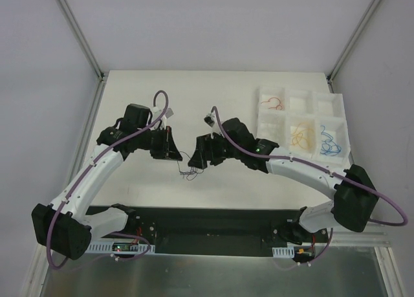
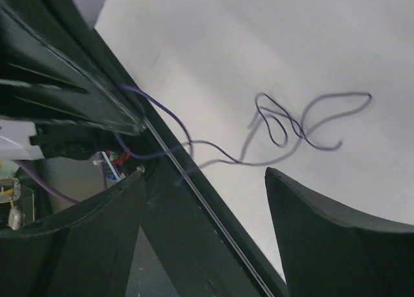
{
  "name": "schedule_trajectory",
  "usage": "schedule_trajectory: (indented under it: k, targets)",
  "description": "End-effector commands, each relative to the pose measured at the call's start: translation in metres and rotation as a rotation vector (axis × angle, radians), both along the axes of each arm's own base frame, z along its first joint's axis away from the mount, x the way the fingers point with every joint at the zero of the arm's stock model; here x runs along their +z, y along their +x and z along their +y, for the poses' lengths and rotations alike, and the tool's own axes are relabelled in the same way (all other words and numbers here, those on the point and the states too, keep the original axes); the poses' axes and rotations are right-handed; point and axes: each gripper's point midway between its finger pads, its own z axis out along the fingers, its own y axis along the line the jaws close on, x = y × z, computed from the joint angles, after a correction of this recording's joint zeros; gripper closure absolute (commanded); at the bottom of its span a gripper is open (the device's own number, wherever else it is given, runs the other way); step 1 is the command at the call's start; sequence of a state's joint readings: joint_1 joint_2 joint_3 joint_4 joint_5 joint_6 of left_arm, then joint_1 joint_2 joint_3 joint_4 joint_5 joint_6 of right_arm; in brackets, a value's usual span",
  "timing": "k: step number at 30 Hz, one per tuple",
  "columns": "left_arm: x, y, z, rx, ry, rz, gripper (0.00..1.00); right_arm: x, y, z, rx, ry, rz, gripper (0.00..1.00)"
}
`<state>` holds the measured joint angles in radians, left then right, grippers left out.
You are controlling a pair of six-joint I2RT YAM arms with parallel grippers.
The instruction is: Untangle the cables
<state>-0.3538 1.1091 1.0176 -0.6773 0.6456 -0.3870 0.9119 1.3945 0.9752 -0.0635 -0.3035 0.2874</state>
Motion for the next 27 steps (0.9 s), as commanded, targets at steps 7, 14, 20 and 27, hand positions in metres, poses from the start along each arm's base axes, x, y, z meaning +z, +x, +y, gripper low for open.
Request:
schedule_trajectory:
  k: [7,14,20,27]
  targets:
    - [0.031,0.004,-0.012,-0.014,-0.079,-0.034,1.00,0.016,0.033,0.024,-0.156,-0.145,-0.090,0.42]
    - [0.068,0.013,-0.017,0.024,-0.130,-0.075,1.00,-0.014,0.047,0.021,-0.253,-0.276,-0.138,0.44]
    - [0.117,0.013,-0.023,0.033,-0.215,-0.127,1.00,-0.039,0.077,-0.004,-0.455,-0.430,-0.133,0.43]
    - [0.205,-0.003,-0.018,0.050,-0.320,-0.298,1.00,-0.068,0.108,-0.074,-0.600,-0.477,-0.028,0.52]
